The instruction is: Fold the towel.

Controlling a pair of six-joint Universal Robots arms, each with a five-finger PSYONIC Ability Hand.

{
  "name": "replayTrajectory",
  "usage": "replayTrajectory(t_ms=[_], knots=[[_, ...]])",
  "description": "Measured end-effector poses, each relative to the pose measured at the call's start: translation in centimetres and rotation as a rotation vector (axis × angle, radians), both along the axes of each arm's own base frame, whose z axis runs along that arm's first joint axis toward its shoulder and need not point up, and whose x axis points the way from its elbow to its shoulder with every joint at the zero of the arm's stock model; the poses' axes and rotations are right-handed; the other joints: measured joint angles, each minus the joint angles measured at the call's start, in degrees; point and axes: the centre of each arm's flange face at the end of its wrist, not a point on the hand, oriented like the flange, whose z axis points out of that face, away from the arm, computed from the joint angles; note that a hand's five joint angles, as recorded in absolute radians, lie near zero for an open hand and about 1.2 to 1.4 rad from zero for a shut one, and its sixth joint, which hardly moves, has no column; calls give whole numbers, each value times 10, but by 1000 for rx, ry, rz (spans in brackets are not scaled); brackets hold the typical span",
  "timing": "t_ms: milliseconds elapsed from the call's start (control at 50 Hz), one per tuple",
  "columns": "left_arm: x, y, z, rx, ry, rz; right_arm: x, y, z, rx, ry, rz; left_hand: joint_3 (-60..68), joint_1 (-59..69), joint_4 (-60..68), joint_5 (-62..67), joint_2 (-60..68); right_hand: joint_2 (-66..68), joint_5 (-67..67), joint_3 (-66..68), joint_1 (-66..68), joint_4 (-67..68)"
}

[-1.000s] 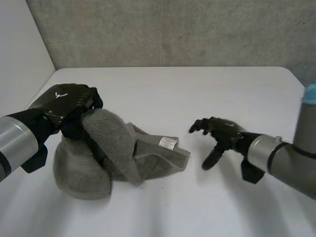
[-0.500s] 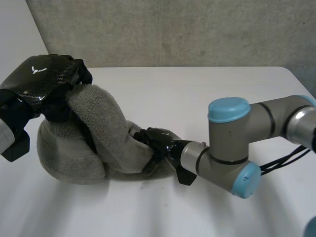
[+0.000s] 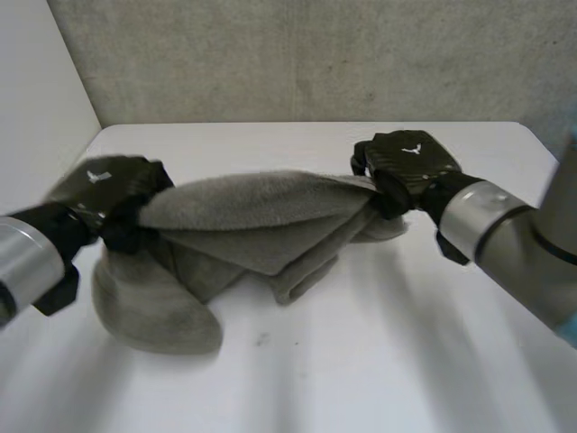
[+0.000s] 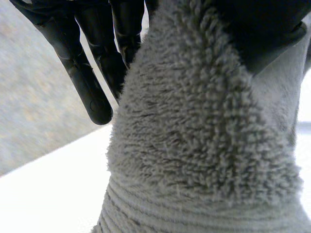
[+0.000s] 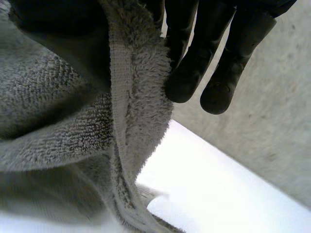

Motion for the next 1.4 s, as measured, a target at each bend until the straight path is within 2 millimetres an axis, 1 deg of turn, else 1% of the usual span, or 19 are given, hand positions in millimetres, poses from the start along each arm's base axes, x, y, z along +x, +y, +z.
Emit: replayTrajectory(t_ms=[140, 260, 340, 420, 480, 540, 600, 640, 680, 760, 800, 880, 940, 1020, 1140, 1160, 1240, 1320, 1400], knots=[[-20, 3, -39, 135, -36, -73, -15, 26, 7, -83, 183, 31, 0, 0, 0, 0, 0, 0, 0, 0, 0, 0], [-30, 0, -62, 209, -60, -104, -22, 33, 3, -53, 296, 50, 0, 0, 0, 0, 0, 0, 0, 0, 0, 0], [-34, -10, -70, 215, -65, -108, -21, 27, -10, -12, 360, 67, 0, 0, 0, 0, 0, 0, 0, 0, 0, 0], [-41, -34, -73, 166, -57, -101, -12, 4, -28, 11, 414, 66, 0, 0, 0, 0, 0, 0, 0, 0, 0, 0], [-47, -55, -68, 102, -44, -82, -3, -18, -32, -20, 418, 40, 0, 0, 0, 0, 0, 0, 0, 0, 0, 0], [-52, -82, -53, 4, -21, -43, 7, -47, -27, -112, 386, -9, 0, 0, 0, 0, 0, 0, 0, 0, 0, 0], [-56, -109, -23, -128, 24, 19, 18, -76, -6, -266, 305, -69, 1, 0, 0, 0, 0, 0, 0, 0, 0, 0], [-58, -126, 11, -253, 89, 77, 24, -94, 20, -414, 212, -117, 1, 0, 0, 0, 0, 0, 0, 0, 0, 0], [-59, -133, 37, -336, 148, 110, 27, -102, 42, -520, 141, -145, 1, 0, 0, 0, 0, 0, 0, 0, 0, 0], [-57, -133, 86, -475, 285, 159, 27, -104, 84, -706, 10, -187, 1, 0, 0, 0, 0, 0, 0, 0, 0, 0], [-56, -130, 99, -509, 334, 170, 26, -101, 96, -757, -28, -196, 1, 0, 0, 0, 0, 0, 0, 0, 0, 0], [-53, -123, 101, -510, 382, 184, 23, -91, 104, -788, -56, -196, 1, 0, 0, 0, 0, 0, 2, 0, 0, 0], [-52, -118, 78, -447, 364, 191, 23, -81, 92, -739, -33, -175, 1, 0, 0, 0, 0, 0, 4, 0, 0, 0], [-49, -109, 30, -326, 299, 198, 24, -70, 53, -594, 45, -131, -7, 0, -9, 0, -8, 0, 6, 0, 0, 0], [-44, -91, -57, -115, 174, 204, 21, -54, -35, -287, 208, -63, -68, -56, -70, -57, -69, 0, 6, 0, 0, 0], [-43, -86, -75, -74, 142, 204, 19, -50, -56, -220, 243, -51, -81, -72, -82, -72, -83, 0, 6, 0, 0, 0], [-37, -68, -125, 30, 27, 193, 11, -35, -108, -58, 332, -19, -130, -117, -132, -122, -131, 0, 6, 0, 0, 0], [-32, -51, -152, 84, -76, 171, 4, -21, -139, 39, 382, 13, -211, -202, -214, -205, -217, 0, 6, 0, 0, 0], [-29, -41, -153, 87, -116, 157, 0, -12, -145, 64, 389, 33, -275, -266, -278, -270, -279, 0, 6, 0, 0, 0]])
